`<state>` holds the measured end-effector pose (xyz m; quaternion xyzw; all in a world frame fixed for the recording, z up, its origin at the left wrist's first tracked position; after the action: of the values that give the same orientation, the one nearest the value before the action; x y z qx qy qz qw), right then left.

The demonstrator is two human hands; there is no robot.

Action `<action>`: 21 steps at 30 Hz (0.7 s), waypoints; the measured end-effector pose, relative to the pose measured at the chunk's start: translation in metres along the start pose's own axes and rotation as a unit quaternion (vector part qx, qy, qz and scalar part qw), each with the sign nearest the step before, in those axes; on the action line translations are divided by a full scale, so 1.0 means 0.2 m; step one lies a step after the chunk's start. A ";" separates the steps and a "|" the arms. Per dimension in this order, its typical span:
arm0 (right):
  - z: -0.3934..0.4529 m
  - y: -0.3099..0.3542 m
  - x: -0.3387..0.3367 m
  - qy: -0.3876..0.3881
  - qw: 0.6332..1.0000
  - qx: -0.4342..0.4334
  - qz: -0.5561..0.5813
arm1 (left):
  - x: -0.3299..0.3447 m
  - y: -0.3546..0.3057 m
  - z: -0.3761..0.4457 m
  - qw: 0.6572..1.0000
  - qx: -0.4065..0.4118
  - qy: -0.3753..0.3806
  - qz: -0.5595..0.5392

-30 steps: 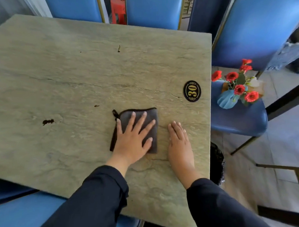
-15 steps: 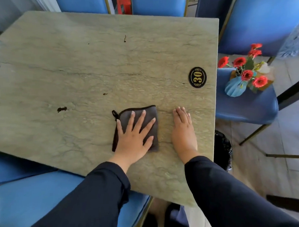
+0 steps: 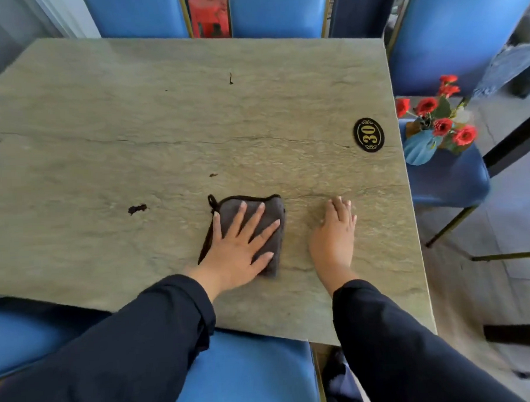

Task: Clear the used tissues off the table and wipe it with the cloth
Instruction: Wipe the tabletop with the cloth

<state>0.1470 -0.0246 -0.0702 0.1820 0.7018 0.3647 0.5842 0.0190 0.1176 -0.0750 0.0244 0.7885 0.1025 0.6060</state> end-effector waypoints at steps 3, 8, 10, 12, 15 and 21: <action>-0.02 0.05 0.05 -0.030 0.999 0.027 0.002 | 0.01 -0.06 -0.16 0.979 0.186 -0.078 0.033; -0.05 0.07 0.09 -0.090 0.995 0.038 -0.031 | 0.05 0.15 -0.07 0.963 0.256 -0.089 0.016; -0.04 0.07 0.11 -0.101 0.993 0.042 -0.054 | 0.03 0.26 0.10 0.974 0.214 -0.074 -0.002; -0.03 0.07 0.13 -0.102 0.991 0.049 -0.075 | 0.01 0.41 0.27 0.989 0.141 -0.048 -0.021; -0.02 0.08 0.13 -0.098 0.989 0.053 -0.094 | 0.02 0.61 0.45 0.998 -0.017 -0.023 -0.057; -0.03 0.10 0.13 -0.099 0.987 0.057 -0.110 | -0.01 0.40 0.30 0.994 -0.069 -0.057 -0.067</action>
<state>0.1317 0.0059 -0.0734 0.1722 0.6763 0.2380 0.6755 0.0713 0.2034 -0.0723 -0.0640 0.7434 0.1144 0.6559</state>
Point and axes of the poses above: each hand's wrist, its own z-axis towards the middle knuckle, its own x-axis out of the palm, y = z × x, the point moved 7 cm from there along z, towards the middle knuckle, and after that the axes turned 11 degrees about z, right-handed, at the moved point
